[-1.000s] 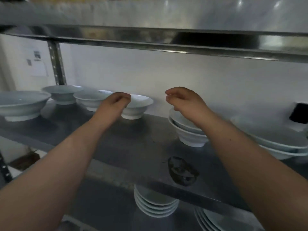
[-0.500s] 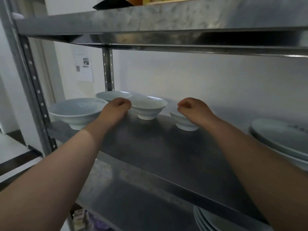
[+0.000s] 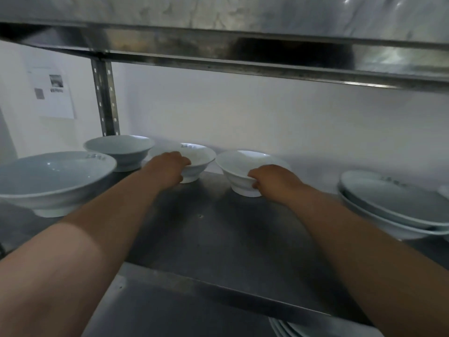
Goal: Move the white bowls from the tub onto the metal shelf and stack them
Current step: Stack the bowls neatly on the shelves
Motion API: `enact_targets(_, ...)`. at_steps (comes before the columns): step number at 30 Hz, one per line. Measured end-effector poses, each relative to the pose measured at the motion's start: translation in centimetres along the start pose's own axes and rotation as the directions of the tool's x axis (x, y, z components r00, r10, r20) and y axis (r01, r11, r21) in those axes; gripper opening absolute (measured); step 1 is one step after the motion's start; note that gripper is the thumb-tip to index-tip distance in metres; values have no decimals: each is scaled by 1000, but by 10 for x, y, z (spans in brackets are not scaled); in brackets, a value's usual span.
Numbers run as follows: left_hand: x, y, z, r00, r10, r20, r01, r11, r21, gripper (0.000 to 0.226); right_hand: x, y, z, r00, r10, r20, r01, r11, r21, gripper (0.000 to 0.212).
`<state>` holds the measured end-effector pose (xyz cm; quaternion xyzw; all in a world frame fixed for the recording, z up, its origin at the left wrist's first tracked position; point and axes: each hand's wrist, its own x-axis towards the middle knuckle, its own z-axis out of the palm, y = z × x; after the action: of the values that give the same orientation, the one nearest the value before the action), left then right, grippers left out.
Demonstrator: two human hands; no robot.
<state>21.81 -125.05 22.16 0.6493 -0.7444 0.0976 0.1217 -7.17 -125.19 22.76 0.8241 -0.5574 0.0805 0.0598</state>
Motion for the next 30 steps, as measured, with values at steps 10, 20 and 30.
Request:
enact_targets(10,5,27,-9,989,-79,-121,72,996,-59,38,-54,33,-41,992,-53,-112,41,993,-107,8)
enact_targets(20,-3,168,-68,904,106,-413,-170,978,-122,33,-155,143,-120,911,26,-411,-108,978,-176,19)
enact_targets(30,-18,332,-71,837,276,-473,-373,920,-123,28,-277,270,-143,851,138,-507,-276,938,-209,23)
